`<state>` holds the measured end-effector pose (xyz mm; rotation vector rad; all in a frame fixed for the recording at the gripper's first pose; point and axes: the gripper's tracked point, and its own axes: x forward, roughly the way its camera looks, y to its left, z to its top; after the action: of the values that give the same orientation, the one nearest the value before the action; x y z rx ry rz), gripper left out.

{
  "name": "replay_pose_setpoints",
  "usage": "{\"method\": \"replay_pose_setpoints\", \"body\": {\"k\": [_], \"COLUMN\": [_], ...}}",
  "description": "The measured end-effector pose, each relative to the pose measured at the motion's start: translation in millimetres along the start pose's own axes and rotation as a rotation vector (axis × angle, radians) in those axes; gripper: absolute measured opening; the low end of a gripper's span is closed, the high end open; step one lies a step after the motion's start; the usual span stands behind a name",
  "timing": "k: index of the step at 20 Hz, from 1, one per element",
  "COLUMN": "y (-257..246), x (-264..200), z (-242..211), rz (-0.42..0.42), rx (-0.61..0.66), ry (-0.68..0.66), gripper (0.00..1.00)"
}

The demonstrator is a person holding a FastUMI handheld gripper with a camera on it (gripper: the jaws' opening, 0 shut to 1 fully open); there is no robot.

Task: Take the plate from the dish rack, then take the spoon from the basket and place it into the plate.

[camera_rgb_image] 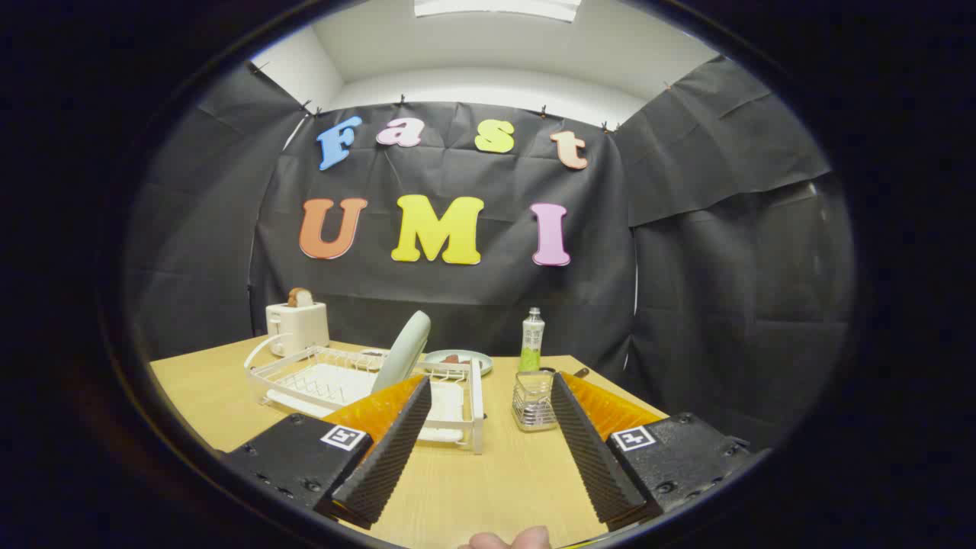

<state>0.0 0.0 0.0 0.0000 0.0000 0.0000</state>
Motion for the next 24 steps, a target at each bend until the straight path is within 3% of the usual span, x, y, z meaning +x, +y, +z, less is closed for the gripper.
{"method": "replay_pose_setpoints", "body": {"k": [24], "y": [-1], "x": [7], "z": [9], "rz": [0.021], "rx": [-0.005], "ry": [0.005], "gripper": [1.0]}}
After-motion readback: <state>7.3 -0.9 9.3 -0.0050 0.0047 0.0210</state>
